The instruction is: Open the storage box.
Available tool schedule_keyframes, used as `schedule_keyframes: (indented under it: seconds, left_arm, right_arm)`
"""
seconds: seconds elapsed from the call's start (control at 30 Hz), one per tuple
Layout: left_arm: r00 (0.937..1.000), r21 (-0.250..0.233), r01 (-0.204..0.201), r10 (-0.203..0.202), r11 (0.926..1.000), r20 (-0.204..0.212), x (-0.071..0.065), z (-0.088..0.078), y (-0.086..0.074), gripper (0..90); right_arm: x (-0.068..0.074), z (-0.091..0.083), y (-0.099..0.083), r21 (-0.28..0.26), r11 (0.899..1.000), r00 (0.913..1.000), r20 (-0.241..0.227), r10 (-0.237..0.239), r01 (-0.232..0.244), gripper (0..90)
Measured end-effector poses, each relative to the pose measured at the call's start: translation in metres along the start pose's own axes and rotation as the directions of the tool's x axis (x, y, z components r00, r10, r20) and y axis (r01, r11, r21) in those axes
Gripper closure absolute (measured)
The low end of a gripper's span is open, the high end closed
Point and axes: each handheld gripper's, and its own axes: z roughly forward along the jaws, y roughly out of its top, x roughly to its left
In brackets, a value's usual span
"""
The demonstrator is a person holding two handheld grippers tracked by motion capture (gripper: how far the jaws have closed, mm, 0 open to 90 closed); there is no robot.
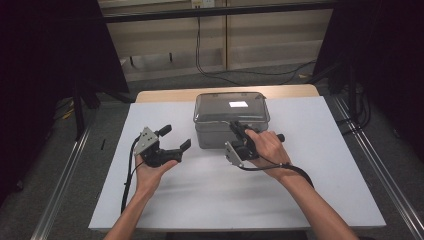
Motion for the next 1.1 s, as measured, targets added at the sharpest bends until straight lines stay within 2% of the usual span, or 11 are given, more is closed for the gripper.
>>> schedule_keyframes:
  seconds: [0.13, 0.23, 0.27, 0.43, 0.6, 0.83, 0.9, 1.03, 1.1]
  left_arm:
    - [0.9991, 0.011, -0.043, 0.043, 0.9990, -0.004, 0.005, 0.014, 0.003, 8.9]
    - [0.9985, 0.004, -0.054, 0.054, 0.9985, -0.007, 0.009, 0.022, 0.005, 11.1]
    - [0.9979, 0.017, -0.064, 0.064, 0.9978, -0.010, 0.011, 0.025, 0.005, 12.1]
    - [0.9983, 0.005, -0.057, 0.057, 0.9984, -0.009, 0.013, 0.033, 0.004, 11.8]
    - [0.9973, 0.014, -0.073, 0.073, 0.9972, -0.007, 0.012, 0.037, 0.003, 13.7]
    - [0.9953, 0.000, -0.096, 0.096, 0.9954, -0.014, 0.012, 0.043, 0.003, 18.6]
    - [0.9947, 0.014, -0.102, 0.102, 0.9947, -0.013, 0.014, 0.047, 0.005, 19.0]
    - [0.9946, 0.017, -0.103, 0.104, 0.9945, -0.011, 0.015, 0.056, 0.007, 20.4]
    - [0.9970, 0.009, -0.077, 0.077, 0.9970, 0.006, 0.015, 0.061, 0.008, 20.6]
  right_arm:
    - [-0.001, 0.000, 0.000, 0.001, 1.000, 1.0000, 0.001, 0.001, -0.001, 82.1]
    - [-0.001, 0.000, 0.000, 0.002, 1.000, 1.0000, 0.000, 0.001, -0.001, 82.1]
    - [-0.001, 0.000, 0.000, 0.002, 1.000, 1.0000, 0.001, 0.001, -0.001, 82.2]
    - [-0.003, 0.000, 0.000, 0.000, 1.000, 1.0000, 0.005, 0.003, -0.003, 82.2]
    - [-0.005, 0.000, 0.001, 0.001, 1.000, 0.9999, 0.009, 0.010, -0.010, 82.4]
    - [-0.008, 0.001, 0.001, 0.000, 1.000, 0.9999, 0.011, 0.009, -0.009, 82.5]
    - [-0.008, 0.001, 0.001, 0.002, 1.000, 0.9998, 0.015, 0.013, -0.013, 82.5]
    - [-0.008, 0.001, 0.001, 0.003, 1.000, 0.9998, 0.016, 0.014, -0.014, 82.5]
    - [-0.008, 0.001, 0.001, 0.002, 1.000, 0.9998, 0.017, 0.013, -0.013, 82.5]
